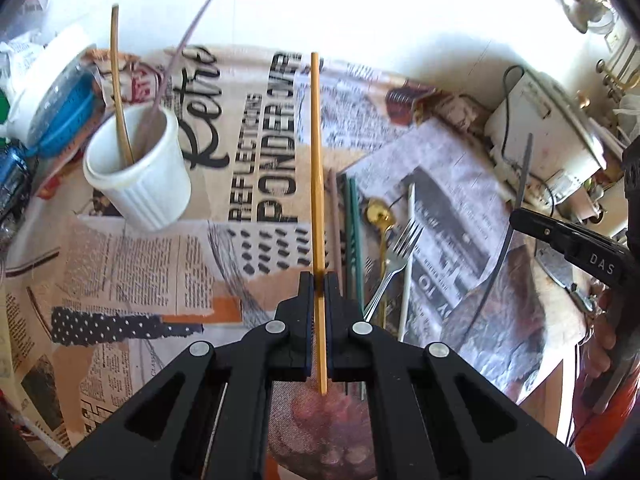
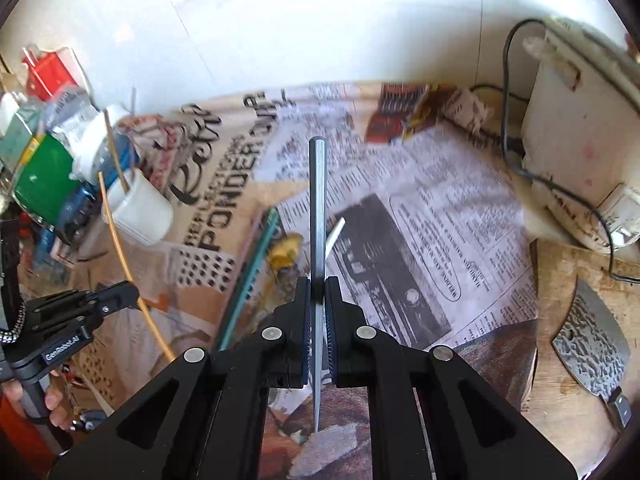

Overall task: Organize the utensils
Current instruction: 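Lift both held items and carry them over the white cup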

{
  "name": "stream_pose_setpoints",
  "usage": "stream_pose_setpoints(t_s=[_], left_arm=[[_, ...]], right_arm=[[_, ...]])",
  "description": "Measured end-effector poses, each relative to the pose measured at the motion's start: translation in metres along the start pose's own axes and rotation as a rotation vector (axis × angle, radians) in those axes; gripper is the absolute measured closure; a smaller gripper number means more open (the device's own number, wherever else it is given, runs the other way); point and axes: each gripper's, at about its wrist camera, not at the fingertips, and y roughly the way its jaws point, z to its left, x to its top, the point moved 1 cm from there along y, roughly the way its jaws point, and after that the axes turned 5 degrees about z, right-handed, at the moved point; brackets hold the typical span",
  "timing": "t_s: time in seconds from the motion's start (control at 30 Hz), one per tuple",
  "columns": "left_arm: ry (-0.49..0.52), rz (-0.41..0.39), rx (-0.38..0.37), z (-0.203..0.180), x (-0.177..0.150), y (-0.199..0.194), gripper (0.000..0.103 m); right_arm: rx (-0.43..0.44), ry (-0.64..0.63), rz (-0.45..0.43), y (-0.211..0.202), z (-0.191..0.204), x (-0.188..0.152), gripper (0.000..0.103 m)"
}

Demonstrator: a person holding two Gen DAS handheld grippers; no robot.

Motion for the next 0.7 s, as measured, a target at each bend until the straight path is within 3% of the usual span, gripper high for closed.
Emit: stream_pose_setpoints(t_s=[0.7], left_arm=[[0.004, -0.217, 0.011, -0.010, 0.009, -0.074, 0.101]], right_arm=[[0.068, -0.056, -0.200, -0.059, 0.041, 0.016, 0.097]])
